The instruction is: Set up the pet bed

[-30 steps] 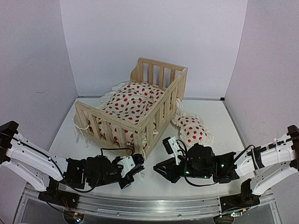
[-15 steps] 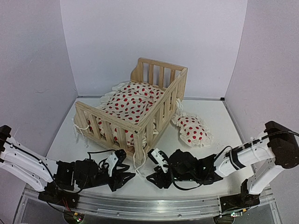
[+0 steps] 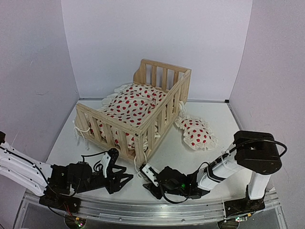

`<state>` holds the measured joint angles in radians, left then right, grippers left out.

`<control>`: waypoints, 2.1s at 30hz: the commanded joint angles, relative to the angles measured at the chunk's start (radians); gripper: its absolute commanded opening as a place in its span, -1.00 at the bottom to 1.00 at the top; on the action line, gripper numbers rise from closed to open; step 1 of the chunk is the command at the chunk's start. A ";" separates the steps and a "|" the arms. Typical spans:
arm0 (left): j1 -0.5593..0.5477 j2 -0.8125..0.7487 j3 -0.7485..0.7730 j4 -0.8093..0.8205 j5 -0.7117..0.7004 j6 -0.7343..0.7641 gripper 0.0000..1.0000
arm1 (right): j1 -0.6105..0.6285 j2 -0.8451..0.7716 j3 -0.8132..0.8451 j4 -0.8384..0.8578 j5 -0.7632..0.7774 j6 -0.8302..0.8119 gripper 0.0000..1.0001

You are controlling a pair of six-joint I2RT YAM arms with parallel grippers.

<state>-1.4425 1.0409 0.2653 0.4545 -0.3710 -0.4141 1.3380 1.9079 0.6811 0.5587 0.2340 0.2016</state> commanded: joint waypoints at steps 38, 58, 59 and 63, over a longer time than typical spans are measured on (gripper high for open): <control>0.017 0.354 0.296 0.020 0.237 0.667 0.27 | 0.035 -0.553 -0.133 -0.185 -0.143 0.131 -1.00; 0.053 0.362 0.337 -0.036 0.368 0.697 -0.08 | 0.035 -0.611 -0.115 -0.237 -0.177 0.110 -1.00; 0.058 0.361 0.336 -0.038 0.368 0.695 -0.08 | 0.035 -0.614 -0.111 -0.243 -0.182 0.107 -1.00; 0.073 0.378 0.350 -0.049 0.354 0.705 -0.15 | 0.035 -0.614 -0.098 -0.255 -0.200 0.101 -1.00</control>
<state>-1.3861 1.4208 0.5747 0.4026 -0.0307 0.2882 1.3705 1.3239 0.5362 0.2955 0.0547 0.3191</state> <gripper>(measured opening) 0.445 0.013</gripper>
